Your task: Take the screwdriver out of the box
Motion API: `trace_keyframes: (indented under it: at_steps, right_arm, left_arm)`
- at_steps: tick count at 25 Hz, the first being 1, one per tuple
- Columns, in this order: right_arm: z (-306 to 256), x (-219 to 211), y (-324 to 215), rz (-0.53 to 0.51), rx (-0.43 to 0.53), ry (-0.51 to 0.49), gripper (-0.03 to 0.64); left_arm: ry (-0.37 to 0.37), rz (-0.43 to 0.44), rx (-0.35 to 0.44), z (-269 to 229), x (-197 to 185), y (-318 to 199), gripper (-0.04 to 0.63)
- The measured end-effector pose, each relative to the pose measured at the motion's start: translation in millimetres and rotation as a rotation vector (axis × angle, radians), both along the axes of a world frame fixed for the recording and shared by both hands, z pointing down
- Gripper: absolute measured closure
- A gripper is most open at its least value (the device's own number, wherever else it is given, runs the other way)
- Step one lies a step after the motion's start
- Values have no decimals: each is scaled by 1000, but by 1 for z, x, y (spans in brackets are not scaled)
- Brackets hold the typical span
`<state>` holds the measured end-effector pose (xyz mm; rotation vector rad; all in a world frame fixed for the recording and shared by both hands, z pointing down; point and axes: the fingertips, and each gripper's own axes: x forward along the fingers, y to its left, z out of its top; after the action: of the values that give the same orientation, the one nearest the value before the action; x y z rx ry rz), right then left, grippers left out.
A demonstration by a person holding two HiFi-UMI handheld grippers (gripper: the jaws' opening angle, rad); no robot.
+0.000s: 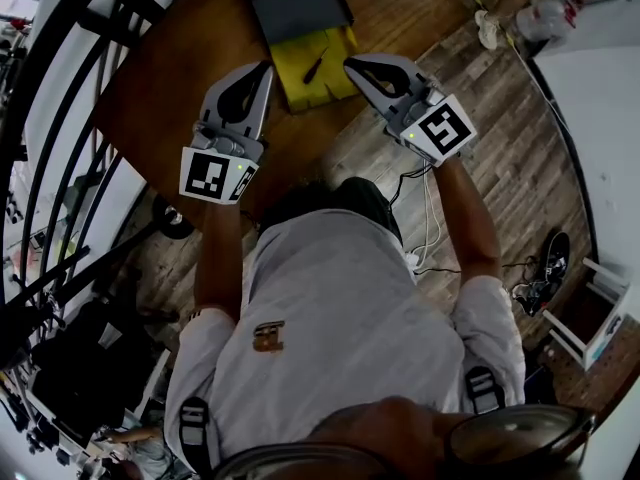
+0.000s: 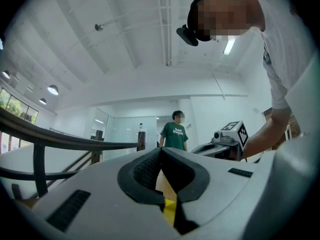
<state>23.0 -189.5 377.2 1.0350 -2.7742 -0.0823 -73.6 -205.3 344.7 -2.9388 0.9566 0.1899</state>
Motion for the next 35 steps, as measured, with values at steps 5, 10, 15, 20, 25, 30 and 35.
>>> trace_keyframes:
  at_steps: [5,10,15,20,25,30,35]
  right_arm:
    - [9,-10,-17,-64,18,81,583]
    - [26,-17,-23,-99,-38,170,583]
    - [41,-27,-31,-175,-50,247,583]
    - [79,-32,-51,-276,-81,336,581]
    - [102,-41,-52,-376,-106,423,581]
    - [114,-29,-60,-463,-105,501,580]
    - [131,-3,-78,-534,-122,568,580]
  left_arm:
    - [-1,-6,-15,8,-5,-12,577]
    - [-7,-14,-30,14,-8,-12,577]
    - [-21,-39,-50,24,-11,-18,577]
    - [-29,-71,-89,46,-5,-39,577]
    - [-41,-84,-110,61,-3,-42,577]
    - [-64,-105,-139,66,16,-52,577]
    - [-78,-119,-160,74,45,-71,577]
